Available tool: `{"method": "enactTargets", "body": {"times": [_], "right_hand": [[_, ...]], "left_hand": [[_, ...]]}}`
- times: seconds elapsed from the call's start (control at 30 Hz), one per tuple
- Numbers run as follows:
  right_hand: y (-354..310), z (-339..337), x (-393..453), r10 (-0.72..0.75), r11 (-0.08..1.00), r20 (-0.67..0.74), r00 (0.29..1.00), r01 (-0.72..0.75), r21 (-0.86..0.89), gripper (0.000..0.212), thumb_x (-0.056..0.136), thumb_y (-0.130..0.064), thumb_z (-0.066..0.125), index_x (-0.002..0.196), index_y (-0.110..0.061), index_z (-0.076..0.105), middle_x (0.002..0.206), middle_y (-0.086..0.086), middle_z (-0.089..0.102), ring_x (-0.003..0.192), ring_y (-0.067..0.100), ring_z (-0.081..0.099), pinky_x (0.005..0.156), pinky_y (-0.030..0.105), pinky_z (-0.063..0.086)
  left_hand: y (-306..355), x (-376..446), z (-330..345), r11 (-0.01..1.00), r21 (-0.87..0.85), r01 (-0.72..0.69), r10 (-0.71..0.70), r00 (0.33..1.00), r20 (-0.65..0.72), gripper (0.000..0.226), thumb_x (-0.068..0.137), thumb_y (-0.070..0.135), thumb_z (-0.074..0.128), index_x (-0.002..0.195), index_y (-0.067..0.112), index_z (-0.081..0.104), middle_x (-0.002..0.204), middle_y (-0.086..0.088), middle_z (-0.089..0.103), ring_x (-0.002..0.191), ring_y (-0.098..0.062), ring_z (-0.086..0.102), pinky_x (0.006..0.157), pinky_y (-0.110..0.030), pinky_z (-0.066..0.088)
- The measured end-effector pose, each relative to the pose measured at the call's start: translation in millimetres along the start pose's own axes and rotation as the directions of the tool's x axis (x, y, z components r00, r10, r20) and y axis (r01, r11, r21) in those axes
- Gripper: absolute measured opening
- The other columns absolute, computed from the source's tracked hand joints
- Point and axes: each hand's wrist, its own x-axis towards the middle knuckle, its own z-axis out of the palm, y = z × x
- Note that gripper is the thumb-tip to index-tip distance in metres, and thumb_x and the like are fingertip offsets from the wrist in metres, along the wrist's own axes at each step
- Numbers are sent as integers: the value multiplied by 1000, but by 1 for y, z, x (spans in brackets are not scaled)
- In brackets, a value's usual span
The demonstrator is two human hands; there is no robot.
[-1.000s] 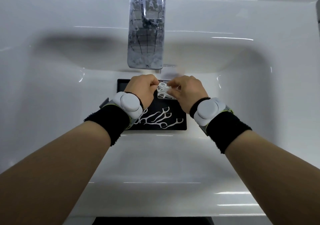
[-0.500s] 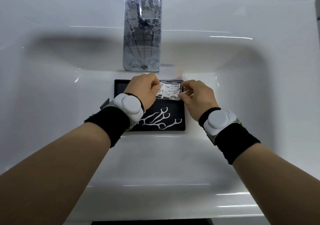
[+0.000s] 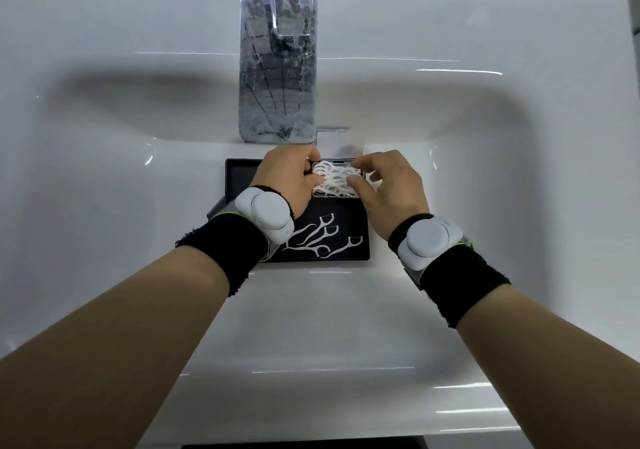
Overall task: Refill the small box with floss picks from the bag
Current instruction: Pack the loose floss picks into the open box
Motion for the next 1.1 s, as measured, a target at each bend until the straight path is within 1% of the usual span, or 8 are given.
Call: {"method": "enactTargets", "body": {"times": [0.07, 0.13, 0.23, 0.47, 0.6, 0.8, 1.0, 1.1], "right_hand": [[4, -4, -4, 47, 998, 16, 999, -47, 30, 35, 85, -31, 69, 118, -24, 59, 109, -6, 48, 88, 11, 54, 74, 10, 38], [8, -4, -6, 75, 997, 72, 995, -76, 5, 42, 84, -30, 70, 123, -24, 56, 109, -5, 49, 85, 10, 55, 77, 16, 42], [10, -2, -5, 69, 997, 110, 991, -65, -39, 34, 85, -23, 69, 118, -21, 61, 101, -3, 56, 82, 11, 55, 82, 22, 47], [4, -1, 6, 3, 1000, 95, 995, -1, -21, 23, 86, -15, 67, 108, -19, 67, 97, 0, 64, 86, 13, 57, 82, 20, 44], [0, -1, 10, -93, 986, 169, 981, 115, -124, 22, 89, -17, 63, 110, -21, 66, 94, -3, 66, 97, 15, 50, 78, 18, 32], [3, 0, 11, -51, 990, 121, 991, 66, -121, 32, 88, -21, 65, 119, -21, 63, 111, 2, 54, 106, 19, 48, 89, 23, 38], [-3, 2, 15, -65, 985, 204, 977, 96, -145, 19, 88, -19, 64, 106, -16, 68, 98, 6, 64, 96, 24, 57, 88, 33, 45], [-7, 2, 17, -78, 986, 187, 979, 103, -130, 19, 85, -18, 67, 103, -16, 62, 89, 1, 62, 87, 22, 56, 79, 33, 46]], "left_hand": [[-2, -2, -1, 1000, -23, -3, 4, 1000, 11, 27, 84, 13, 68, 110, 17, 62, 99, -2, 61, 88, -20, 58, 87, -33, 50], [-5, -4, -2, 999, -39, -8, 9, 1000, 25, 28, 82, 9, 68, 109, 18, 63, 99, -3, 59, 89, -22, 60, 87, -34, 51], [-5, -5, 0, 998, -57, -20, 22, 999, 24, 28, 81, 8, 70, 106, 18, 63, 94, -1, 60, 85, -20, 60, 85, -31, 51], [1, -1, 6, 997, -77, -9, 10, 1000, 12, 28, 82, 13, 70, 107, 21, 60, 90, -2, 64, 81, -22, 61, 78, -35, 53], [5, 0, 6, 997, -70, -27, 28, 1000, 4, 28, 80, 12, 72, 105, 19, 62, 94, -3, 63, 86, -22, 61, 84, -36, 52], [-2, -1, 0, 998, -17, -58, 59, 997, 55, 34, 79, -2, 68, 107, 16, 62, 99, -4, 59, 80, -20, 61, 76, -23, 49], [1, 0, 3, 998, 29, -56, 55, 998, 44, 33, 80, 4, 68, 105, 24, 58, 87, 2, 59, 80, -20, 59, 76, -31, 50], [2, 1, 4, 997, 49, -65, 63, 997, 43, 37, 81, 5, 68, 109, 24, 53, 87, 0, 58, 79, -21, 58, 73, -30, 49]]}}
